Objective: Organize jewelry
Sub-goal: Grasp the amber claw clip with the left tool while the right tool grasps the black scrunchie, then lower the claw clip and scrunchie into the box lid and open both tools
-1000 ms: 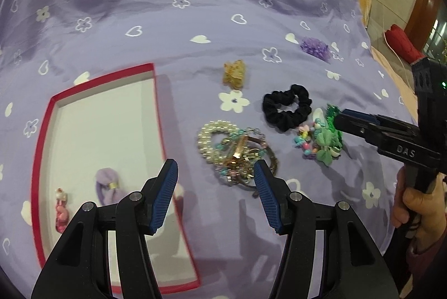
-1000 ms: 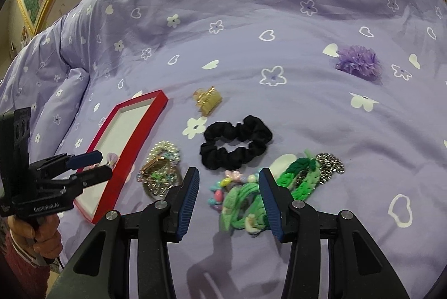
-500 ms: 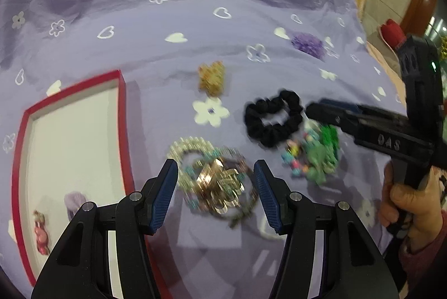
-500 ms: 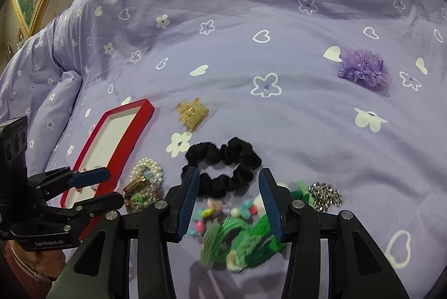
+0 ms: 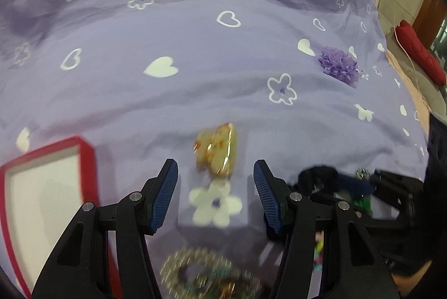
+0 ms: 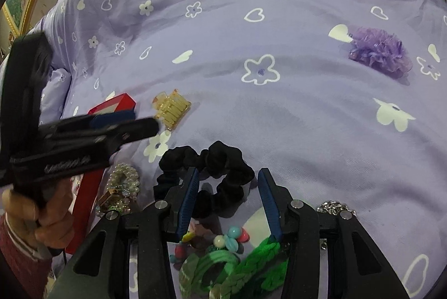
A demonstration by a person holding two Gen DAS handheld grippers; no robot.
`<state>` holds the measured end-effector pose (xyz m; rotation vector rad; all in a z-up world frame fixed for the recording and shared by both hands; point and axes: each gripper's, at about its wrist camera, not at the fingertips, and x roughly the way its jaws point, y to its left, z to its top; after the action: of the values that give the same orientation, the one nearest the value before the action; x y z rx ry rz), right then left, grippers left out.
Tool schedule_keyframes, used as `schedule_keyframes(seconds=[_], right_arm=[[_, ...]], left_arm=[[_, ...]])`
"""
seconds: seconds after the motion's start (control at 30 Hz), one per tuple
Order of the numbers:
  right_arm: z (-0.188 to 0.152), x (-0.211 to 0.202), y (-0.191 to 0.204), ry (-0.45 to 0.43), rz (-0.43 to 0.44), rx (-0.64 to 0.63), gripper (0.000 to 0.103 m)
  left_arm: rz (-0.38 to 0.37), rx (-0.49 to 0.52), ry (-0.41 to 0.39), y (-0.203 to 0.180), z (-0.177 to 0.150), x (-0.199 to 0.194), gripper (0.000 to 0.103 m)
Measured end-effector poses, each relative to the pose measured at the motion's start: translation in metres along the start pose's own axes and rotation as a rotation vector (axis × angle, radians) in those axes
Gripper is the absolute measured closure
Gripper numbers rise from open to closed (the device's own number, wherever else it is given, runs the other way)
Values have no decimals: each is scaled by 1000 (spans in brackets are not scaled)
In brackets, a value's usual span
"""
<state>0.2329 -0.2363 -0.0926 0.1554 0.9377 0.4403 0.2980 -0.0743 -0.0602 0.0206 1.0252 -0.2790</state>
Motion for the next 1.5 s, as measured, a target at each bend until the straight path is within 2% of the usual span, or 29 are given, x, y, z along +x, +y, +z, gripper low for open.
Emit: schedule_keyframes(seconds=[0.03, 0.07, 0.1, 0.13, 0.3, 0.67, 0.87, 1.13, 1.5], right_arm=[[0, 2, 1, 5, -7, -9, 79], [-1, 3, 1, 7, -14, -13, 86], [0, 3, 1, 7, -17, -12, 93], [-1, 2, 0, 2, -15, -8, 94], [-1, -9, -5, -29, -8, 7, 95], [1, -46, 11, -107, 57, 16, 95], [-2, -55, 35, -116, 98, 1, 95], [-10, -57, 71, -113, 149, -30, 95], [-16, -49, 126, -95, 221, -85, 95]], left_arm=[[6, 3, 6, -1, 3, 5, 47], [10, 9, 16, -2, 5, 12, 47], [9, 11, 23, -2, 6, 16, 54], [6, 14, 33, -3, 7, 22, 73], [-1, 11, 11, -1, 4, 15, 73], [-21, -57, -63, 24, -38, -56, 73], [-21, -100, -104, 42, -69, -97, 73], [15, -164, -150, 66, -111, -141, 73], [65, -255, -160, 112, -151, -165, 73]])
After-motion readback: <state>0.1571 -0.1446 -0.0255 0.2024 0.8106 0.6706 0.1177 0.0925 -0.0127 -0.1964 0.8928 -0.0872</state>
